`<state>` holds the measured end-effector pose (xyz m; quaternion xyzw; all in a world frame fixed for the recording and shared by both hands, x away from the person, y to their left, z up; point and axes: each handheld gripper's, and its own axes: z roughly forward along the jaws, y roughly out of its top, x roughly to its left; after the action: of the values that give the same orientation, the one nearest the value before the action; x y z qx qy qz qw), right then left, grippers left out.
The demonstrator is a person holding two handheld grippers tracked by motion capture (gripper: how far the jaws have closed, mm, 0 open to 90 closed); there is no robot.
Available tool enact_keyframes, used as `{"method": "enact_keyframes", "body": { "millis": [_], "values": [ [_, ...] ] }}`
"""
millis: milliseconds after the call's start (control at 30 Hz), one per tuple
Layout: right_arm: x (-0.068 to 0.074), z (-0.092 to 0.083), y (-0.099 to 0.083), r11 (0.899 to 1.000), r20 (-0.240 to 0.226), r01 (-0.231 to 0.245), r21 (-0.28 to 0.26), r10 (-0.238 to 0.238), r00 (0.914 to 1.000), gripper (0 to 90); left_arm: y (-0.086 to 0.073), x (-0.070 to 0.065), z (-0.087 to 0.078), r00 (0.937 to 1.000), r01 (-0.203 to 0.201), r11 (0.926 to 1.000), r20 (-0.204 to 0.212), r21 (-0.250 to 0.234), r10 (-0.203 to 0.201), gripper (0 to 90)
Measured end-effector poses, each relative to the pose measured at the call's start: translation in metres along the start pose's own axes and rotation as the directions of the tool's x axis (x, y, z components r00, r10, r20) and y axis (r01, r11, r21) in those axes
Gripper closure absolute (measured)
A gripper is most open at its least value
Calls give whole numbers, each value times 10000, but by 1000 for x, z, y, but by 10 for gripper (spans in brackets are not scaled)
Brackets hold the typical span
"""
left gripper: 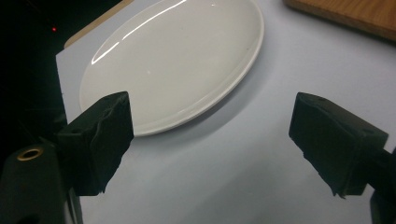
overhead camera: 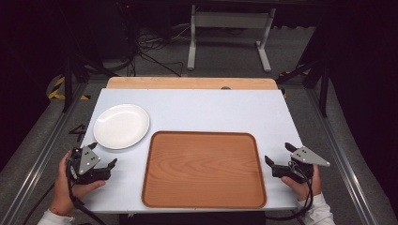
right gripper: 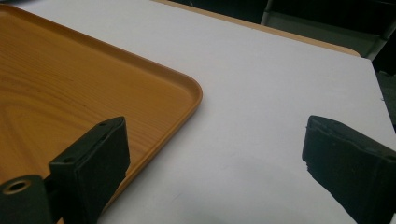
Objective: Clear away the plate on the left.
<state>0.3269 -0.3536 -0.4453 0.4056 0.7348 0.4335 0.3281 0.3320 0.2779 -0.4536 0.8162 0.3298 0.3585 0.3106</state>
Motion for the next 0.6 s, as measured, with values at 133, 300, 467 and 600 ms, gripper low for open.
{"method": "enact_keyframes", "body": {
  "millis": [133,300,467,600],
  "values": [
    [1,1,0,10000,-17,35,32,-35,10000,78,9,-6,11,9934,-1066,9928,-372,548,1087,150],
    [0,1,0,10000,99,-48,-11,48,9999,77,16,-11,21,9804,-1843,9783,-534,942,1899,149],
    [1,2,-1,10000,27,-15,84,15,10000,78,20,-12,29,9639,-2442,9586,-715,1466,2565,154],
    [2,3,-1,10000,-31,24,83,-24,10000,78,22,-12,35,9519,-2728,9455,-924,1778,2921,163]
  ]
}}
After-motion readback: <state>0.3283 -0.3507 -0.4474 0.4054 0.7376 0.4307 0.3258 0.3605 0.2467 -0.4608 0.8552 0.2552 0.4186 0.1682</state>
